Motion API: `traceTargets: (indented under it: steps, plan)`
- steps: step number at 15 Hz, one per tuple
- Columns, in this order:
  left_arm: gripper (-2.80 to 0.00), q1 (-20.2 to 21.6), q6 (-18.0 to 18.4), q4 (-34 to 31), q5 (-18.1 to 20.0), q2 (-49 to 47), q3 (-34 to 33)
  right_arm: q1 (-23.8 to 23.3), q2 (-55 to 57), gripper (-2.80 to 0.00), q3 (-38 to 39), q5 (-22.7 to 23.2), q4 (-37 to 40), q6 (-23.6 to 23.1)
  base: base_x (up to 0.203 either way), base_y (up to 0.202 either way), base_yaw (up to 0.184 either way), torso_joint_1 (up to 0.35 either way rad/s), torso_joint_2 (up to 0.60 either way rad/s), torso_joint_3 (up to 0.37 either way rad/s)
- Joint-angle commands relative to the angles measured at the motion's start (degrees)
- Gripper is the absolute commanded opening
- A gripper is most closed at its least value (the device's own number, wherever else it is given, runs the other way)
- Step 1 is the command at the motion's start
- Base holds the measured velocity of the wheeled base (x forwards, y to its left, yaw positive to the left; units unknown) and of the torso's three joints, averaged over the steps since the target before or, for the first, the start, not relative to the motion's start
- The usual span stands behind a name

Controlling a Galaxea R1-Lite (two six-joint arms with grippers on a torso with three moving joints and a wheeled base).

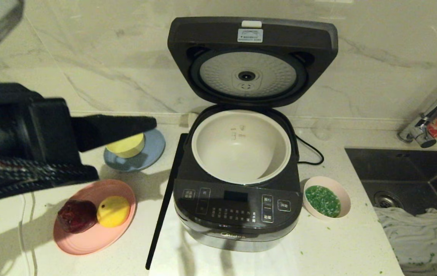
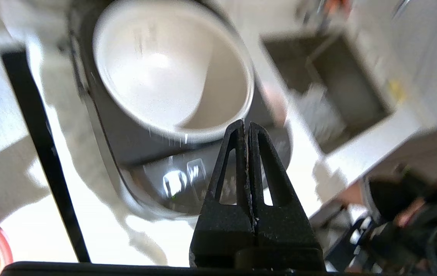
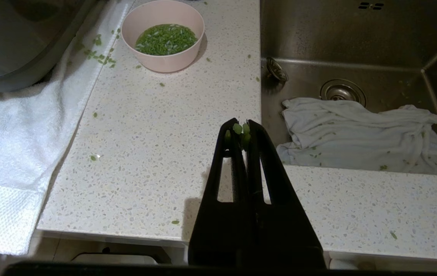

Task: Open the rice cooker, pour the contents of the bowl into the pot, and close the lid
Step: Open the rice cooker

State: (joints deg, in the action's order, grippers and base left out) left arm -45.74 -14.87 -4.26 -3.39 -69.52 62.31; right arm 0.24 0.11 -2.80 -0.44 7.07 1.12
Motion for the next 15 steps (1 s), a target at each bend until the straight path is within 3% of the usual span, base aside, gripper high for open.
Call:
traceTargets:
  steps: [1,3,7,15]
  plan:
    - [-2.8,-0.7,0.27,2.95,-0.33,-5.69,-3.53,0.02,-0.02,-2.8,-0.01,0.0,0.05,0.02,0.0,0.0,0.0,0.0,0.0,0.0]
    - [-2.8,-0.95,0.42,10.49,-2.64,-10.71,-4.05,0.02,-0.02,-2.8,-0.01,0.0,0.05,0.02,0.0,0.0,0.0,0.0,0.0,0.0]
    - [-2.8,-2.11,1.83,25.17,-12.38,-21.04,-0.42,0.02,-0.02,-2.8,-0.01,0.0,0.05,0.02,0.0,0.0,0.0,0.0,0.0,0.0]
    - [-2.8,-2.26,5.52,27.03,-15.87,-29.56,14.64,0.02,0.04,-2.8,-0.01,0.0,0.05,0.02,0.0,0.0,0.0,0.0,0.0,0.0]
